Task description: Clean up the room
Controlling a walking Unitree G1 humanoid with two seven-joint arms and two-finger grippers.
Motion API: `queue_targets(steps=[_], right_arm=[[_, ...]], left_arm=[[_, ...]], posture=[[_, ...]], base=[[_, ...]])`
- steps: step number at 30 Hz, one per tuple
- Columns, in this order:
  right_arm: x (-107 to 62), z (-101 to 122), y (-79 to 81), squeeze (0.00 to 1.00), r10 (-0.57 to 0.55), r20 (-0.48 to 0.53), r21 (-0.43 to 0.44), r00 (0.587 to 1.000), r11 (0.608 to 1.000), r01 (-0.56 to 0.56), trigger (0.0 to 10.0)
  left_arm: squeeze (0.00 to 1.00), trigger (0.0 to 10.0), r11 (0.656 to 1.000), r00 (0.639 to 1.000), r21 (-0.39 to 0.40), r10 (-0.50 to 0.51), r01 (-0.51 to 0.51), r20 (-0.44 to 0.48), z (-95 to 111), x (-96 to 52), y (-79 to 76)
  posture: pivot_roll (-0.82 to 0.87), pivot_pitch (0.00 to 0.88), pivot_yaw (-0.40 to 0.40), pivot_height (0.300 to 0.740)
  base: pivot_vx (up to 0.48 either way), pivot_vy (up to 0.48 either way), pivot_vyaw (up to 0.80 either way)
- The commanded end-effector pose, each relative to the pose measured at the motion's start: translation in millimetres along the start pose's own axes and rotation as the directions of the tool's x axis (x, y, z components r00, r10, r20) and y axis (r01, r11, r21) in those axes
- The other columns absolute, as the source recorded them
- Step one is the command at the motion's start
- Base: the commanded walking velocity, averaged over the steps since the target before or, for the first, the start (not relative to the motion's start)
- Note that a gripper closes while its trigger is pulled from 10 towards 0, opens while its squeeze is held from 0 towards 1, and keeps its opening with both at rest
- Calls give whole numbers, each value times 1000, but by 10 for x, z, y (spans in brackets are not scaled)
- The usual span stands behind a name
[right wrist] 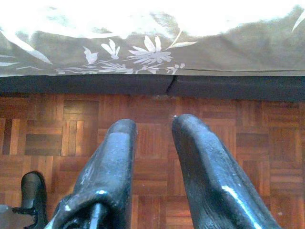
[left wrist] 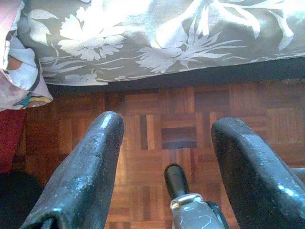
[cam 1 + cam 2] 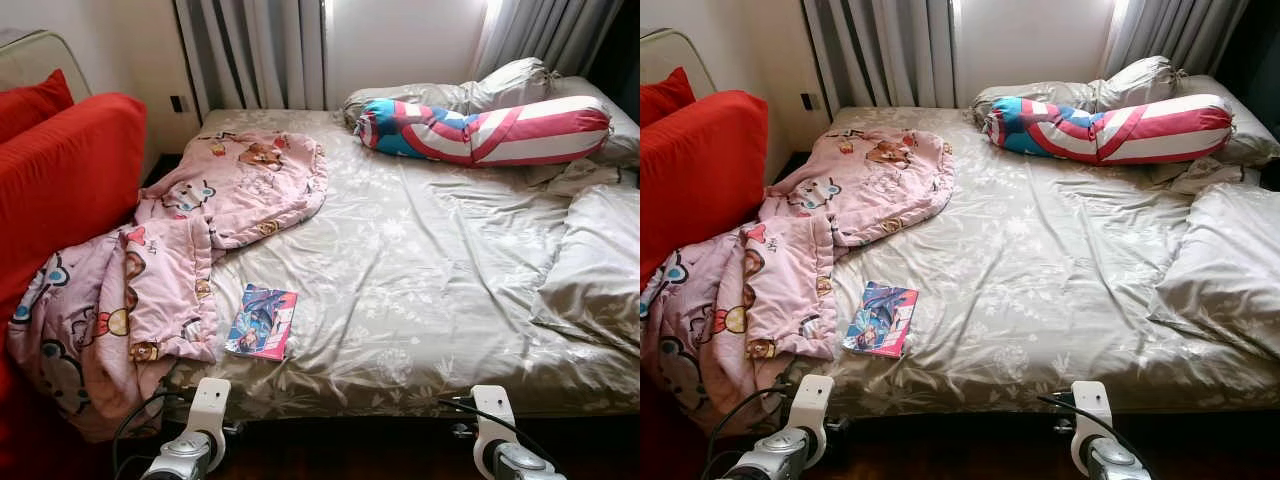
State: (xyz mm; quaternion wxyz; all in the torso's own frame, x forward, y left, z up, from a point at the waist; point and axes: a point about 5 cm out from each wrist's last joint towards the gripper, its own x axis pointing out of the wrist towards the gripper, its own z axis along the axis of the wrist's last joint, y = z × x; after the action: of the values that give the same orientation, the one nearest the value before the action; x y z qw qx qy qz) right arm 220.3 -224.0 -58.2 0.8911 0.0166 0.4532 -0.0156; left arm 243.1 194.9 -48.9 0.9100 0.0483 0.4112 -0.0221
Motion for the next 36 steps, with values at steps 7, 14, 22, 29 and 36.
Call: queue_targets(steps=[7,14,22,29,36], right_arm=[[-3,-1,-19,0,-17,7,38,1000,999,17,10000],[-3,1,-20,0,-21,9,50,1000,999,21,10000],[-1,4,-17,0,-23,10,56,1000,998,22,10000],[0,7,-13,0,-26,11,65,1000,998,25,10000],[0,9,-12,0,-26,12,68,1000,997,25,10000]], left_arm=[[0,10000,1000,1000,-24,13,-14,-25,-58,-5,5],[0,10000,1000,999,-14,14,-14,-29,-55,-4,7],[0,10000,1000,999,-18,16,-16,-29,-51,-4,13],[0,10000,1000,999,-19,18,-19,-29,-45,-4,20],[0,10000,1000,999,-23,20,-21,-25,-40,-4,21]], posture=[[-60,0,-15,740],[-58,0,-15,740],[-56,0,-13,740],[-54,0,-12,740],[-52,0,-13,740]], base=[[0,274,0],[0,480,0],[0,480,0],[0,480,0],[0,448,0]])
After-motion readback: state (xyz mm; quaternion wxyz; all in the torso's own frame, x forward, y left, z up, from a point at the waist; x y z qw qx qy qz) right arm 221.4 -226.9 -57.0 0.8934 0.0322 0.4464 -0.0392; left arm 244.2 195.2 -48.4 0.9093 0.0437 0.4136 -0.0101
